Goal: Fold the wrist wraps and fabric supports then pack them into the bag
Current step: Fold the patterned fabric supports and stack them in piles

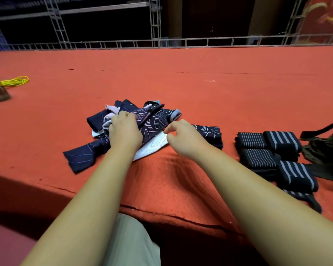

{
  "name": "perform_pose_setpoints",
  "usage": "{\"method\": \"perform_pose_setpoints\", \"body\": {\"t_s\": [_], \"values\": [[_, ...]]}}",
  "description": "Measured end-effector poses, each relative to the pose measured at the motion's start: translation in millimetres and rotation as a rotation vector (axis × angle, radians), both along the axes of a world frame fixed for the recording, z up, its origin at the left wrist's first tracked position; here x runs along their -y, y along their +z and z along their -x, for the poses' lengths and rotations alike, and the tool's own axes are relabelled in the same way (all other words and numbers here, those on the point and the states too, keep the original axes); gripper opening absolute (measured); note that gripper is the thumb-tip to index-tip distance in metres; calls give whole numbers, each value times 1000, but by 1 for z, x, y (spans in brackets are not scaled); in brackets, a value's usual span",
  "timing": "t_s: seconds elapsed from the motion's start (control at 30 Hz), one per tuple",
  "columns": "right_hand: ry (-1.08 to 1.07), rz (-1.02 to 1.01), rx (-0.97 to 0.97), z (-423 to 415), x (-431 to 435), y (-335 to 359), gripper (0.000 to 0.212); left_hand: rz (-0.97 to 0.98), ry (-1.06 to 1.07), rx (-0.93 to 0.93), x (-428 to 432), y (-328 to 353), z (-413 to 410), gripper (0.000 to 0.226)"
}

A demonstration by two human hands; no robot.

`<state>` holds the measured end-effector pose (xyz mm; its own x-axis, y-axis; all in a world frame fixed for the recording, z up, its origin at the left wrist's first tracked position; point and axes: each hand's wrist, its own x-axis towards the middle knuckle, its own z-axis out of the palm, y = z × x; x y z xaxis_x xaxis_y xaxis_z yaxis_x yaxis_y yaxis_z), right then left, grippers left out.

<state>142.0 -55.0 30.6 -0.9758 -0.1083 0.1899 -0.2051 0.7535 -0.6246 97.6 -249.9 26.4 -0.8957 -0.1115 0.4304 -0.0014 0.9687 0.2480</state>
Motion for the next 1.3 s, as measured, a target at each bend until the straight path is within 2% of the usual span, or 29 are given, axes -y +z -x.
{"method": "perform_pose_setpoints", "body": {"t_s": [0.1,0.23,0.33,0.53,0.63,0.77,0.8,0.83,0.93,0.97,1.2,1.3], "values": [[10,7,-3,2,3,-1,29,-15,20,-43,16,-8,8,36],[11,11,-2,2,-1,-3,28,-117,-31,-174,26,-15,9,22],[-9,32,-4,1,-5,-3,26,-211,-87,-217,24,-11,8,21],[-52,159,-28,0,-8,5,26,-526,-259,-268,5,19,-12,19],[-92,270,-5,-1,-11,14,41,-701,-343,-267,-9,44,-28,16],[-112,475,3,-7,-19,27,75,-826,-465,-352,-29,75,-50,17],[-110,537,-16,-8,-22,30,74,-868,-500,-352,-33,81,-54,16],[-108,581,-44,-9,-26,34,67,-902,-527,-351,-37,88,-58,16],[-72,674,-131,-17,-39,46,21,-968,-559,-328,-48,100,-65,14],[-62,713,-157,-21,-44,51,12,-979,-565,-322,-51,102,-66,14],[-61,897,-174,-47,-79,61,10,-1080,-622,-170,-78,101,-71,12],[-119,898,-177,-59,-94,59,8,-1135,-638,-83,-94,92,-72,12]]}}
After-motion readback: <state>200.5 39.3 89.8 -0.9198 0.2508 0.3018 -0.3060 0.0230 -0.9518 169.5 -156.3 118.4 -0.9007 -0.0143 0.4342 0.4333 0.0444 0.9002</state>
